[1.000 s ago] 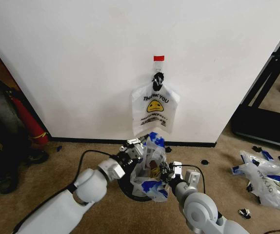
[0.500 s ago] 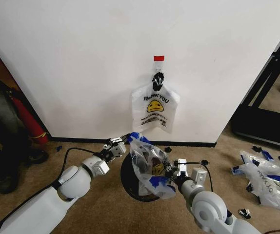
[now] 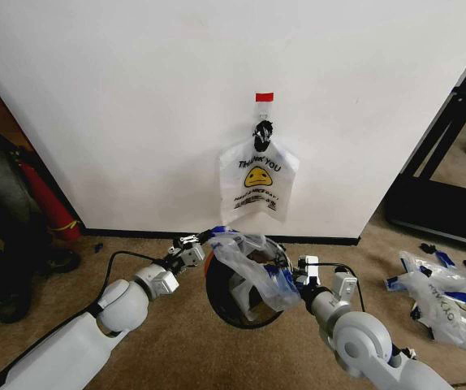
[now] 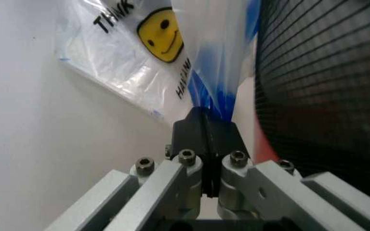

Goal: Pick up the garbage bag from the wall and place it over the trash bin.

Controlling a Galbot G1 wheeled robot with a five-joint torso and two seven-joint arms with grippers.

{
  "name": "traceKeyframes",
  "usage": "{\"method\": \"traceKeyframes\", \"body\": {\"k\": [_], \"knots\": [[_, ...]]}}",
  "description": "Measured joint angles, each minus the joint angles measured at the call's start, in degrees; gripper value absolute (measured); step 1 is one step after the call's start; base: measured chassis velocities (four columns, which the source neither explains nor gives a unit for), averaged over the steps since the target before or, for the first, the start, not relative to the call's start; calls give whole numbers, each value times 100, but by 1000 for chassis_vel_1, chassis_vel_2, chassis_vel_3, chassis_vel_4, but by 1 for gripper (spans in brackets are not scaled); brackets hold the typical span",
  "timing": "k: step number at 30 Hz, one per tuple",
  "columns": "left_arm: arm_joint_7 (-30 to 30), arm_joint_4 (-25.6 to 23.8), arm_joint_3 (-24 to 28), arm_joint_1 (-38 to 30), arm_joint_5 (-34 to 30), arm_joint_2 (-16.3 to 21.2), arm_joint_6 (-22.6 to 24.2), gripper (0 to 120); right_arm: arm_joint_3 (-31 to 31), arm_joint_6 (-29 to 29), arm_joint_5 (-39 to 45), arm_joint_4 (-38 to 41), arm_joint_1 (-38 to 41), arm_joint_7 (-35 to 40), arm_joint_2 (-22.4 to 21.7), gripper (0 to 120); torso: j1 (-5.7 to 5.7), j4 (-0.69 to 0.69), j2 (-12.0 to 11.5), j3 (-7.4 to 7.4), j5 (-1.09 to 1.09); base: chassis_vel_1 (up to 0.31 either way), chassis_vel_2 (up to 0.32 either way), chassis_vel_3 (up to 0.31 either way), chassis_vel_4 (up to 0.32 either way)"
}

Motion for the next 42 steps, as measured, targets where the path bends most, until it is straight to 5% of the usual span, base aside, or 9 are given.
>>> {"method": "traceKeyframes", "body": {"k": [14, 20, 24, 30, 34, 36, 37, 40, 42], "knots": [[-910, 175, -517, 218, -1282, -23, -14, 43, -329, 787, -377, -352, -24, 571, 539, 0, 0, 1, 0, 0, -2, 0, 0, 0, 0], [-2109, -601, -519, 541, -3024, -92, 165, 62, -675, 1568, -892, -625, -74, 977, 949, 0, 0, -1, 0, 0, -1, 0, 0, 0, 0], [-2635, -1845, -233, 1172, -5244, 20, 937, 83, -941, 2129, -1324, -844, -106, 1514, 1270, 0, 0, 1, 0, -1, -1, 0, 0, 0, 0], [-3118, -2920, -93, 1503, -6841, 178, 1801, 99, -983, 2342, -1538, -937, -197, 1775, 1318, 0, 0, 0, 0, -1, -1, 0, 0, 0, 0], [-2583, -2980, -57, 1574, -6367, 285, 1867, 100, -963, 2339, -1538, -916, -239, 1775, 1268, 0, 0, 0, 0, -1, 1, 0, 0, 0, 0], [-1862, -2782, 19, 1587, -5269, 407, 1669, 100, -948, 2315, -1538, -879, -250, 1774, 1221, 0, 0, 0, 0, -1, -1, 0, 0, 0, 0], [-962, -2478, 59, 1546, -4127, 559, 1274, 100, -949, 2270, -1535, -854, -248, 1773, 1174, 0, 0, 0, 0, -1, -1, 0, 0, 0, 0], [436, -1920, 69, 1278, -2268, 783, 360, 100, -984, 2144, -1543, -821, -217, 1775, 1071, 0, 0, 0, 0, 0, -1, 0, 0, 0, 0], [554, -1876, 70, 1241, -2134, 797, 289, 100, -992, 2124, -1546, -816, -209, 1775, 1053, 0, 0, 0, 0, 0, -1, 0, 0, 0, 0]]}}
